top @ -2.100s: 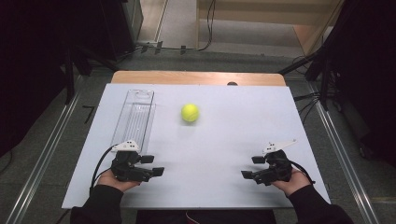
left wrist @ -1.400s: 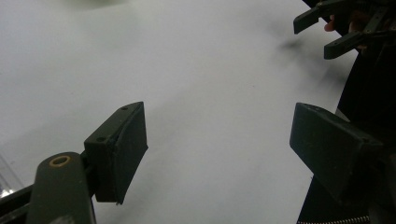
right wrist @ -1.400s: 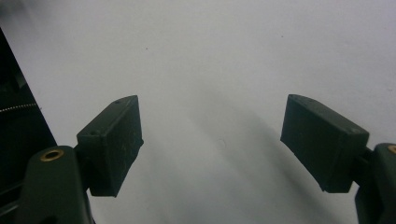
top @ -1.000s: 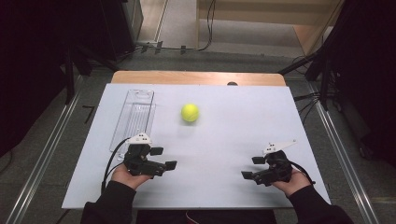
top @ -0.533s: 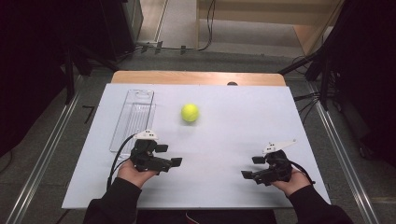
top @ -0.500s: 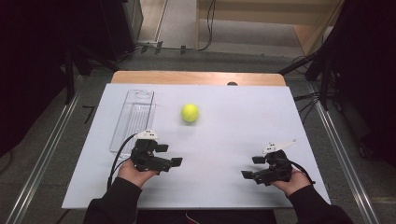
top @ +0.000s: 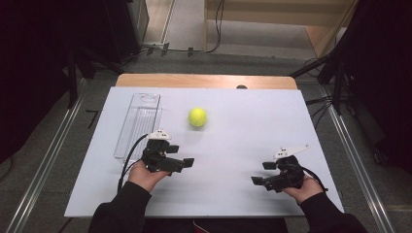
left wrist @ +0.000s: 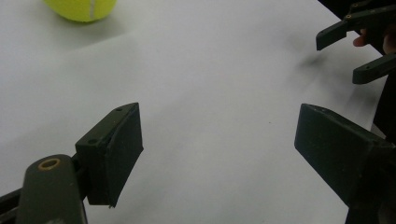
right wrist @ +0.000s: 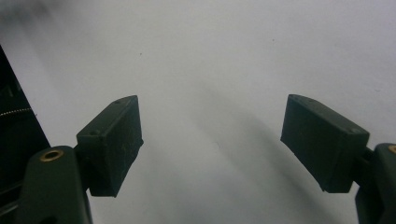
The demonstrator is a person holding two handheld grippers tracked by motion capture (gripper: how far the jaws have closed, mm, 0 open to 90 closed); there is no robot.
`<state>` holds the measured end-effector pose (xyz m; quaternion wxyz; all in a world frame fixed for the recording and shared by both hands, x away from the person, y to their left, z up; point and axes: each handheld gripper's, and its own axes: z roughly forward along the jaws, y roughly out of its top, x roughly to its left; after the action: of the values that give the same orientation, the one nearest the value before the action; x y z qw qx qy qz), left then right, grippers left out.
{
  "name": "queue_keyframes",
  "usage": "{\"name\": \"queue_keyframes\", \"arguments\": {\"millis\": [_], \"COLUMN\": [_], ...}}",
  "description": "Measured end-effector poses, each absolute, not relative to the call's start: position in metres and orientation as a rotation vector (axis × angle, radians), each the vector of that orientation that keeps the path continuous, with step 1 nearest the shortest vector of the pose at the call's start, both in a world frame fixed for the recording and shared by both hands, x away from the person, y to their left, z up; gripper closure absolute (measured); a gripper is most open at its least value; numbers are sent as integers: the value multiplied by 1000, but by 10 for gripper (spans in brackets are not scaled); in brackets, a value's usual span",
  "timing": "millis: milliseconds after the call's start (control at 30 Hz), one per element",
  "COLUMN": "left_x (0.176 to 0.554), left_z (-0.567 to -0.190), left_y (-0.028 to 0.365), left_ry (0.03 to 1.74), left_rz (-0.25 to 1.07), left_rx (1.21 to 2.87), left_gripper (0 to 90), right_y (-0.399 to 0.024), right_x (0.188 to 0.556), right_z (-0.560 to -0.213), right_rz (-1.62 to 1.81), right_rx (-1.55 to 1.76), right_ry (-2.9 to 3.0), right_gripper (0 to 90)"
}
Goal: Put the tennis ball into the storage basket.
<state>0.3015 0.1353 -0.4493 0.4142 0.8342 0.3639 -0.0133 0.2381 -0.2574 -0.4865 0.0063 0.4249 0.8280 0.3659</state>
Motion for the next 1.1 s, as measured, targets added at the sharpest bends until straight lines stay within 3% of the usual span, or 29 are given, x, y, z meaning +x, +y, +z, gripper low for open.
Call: {"name": "queue_keyframes", "arguments": {"millis": [1100], "left_x": [337], "left_z": [-446], "left_y": [114], "left_ry": [1002], "left_rz": [42], "left_rx": [2102], "left_gripper": [162], "right_y": [-258], "right_x": [238], "right_z": [-485], "right_rz": [1141], "right_rx": [1353], "right_ry": [2557], "right_gripper": [185]}}
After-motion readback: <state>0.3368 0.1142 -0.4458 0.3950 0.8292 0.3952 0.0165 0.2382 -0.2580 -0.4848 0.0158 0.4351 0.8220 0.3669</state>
